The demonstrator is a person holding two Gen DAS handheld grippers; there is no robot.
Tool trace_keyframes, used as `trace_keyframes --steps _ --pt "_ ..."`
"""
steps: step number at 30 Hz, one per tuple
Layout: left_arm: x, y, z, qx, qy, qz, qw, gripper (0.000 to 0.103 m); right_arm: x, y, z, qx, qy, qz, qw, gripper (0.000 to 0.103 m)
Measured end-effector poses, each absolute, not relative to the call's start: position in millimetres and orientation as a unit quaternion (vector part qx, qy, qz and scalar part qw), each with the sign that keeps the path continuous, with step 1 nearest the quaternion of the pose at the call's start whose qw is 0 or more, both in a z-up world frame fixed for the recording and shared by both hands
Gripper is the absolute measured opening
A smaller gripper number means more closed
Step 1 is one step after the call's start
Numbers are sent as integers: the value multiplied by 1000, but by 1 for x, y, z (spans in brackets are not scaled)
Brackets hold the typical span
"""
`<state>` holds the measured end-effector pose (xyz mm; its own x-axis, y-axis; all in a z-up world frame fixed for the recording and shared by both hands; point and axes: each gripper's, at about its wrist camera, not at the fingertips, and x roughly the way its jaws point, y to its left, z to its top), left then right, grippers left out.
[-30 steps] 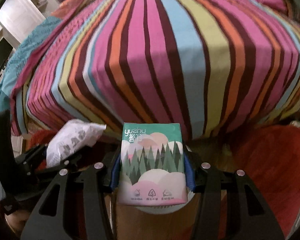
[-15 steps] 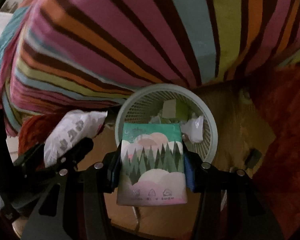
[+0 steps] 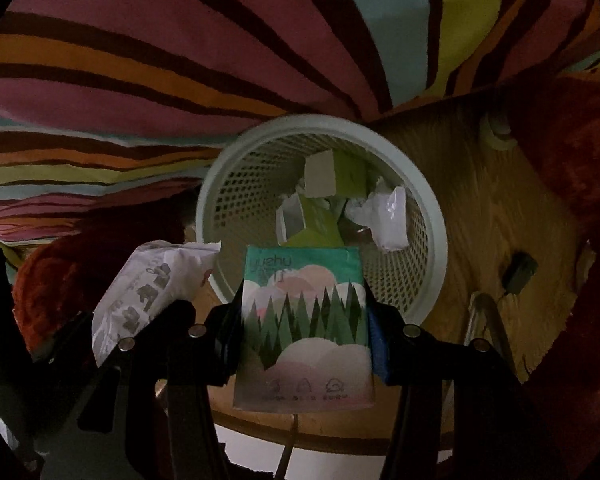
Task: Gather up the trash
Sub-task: 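Open both tools to drop the bag and tissue pack into the wastebasket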
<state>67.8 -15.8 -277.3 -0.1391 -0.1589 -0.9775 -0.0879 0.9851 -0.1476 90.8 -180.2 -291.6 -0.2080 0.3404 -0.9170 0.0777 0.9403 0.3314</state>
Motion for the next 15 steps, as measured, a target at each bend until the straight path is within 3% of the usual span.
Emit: trace_keyframes --steps 11,12,13,14,15 --pt "67 -16 -296 -98 781 -27 616 70 93 -179 -308 144 788 106 590 50" --pt "67 -16 -299 -100 784 -23 613 73 92 -178 -309 145 790 105 587 54" --pt "67 -15 -301 -102 786 -20 610 76 92 -178 -311 145 792 103 583 75" --pt "67 -14 -301 -103 786 -19 609 81 92 -178 -313 141 794 96 584 89" --pt "68 -13 -301 -107 785 -16 610 84 92 -181 -311 135 791 84 590 93"
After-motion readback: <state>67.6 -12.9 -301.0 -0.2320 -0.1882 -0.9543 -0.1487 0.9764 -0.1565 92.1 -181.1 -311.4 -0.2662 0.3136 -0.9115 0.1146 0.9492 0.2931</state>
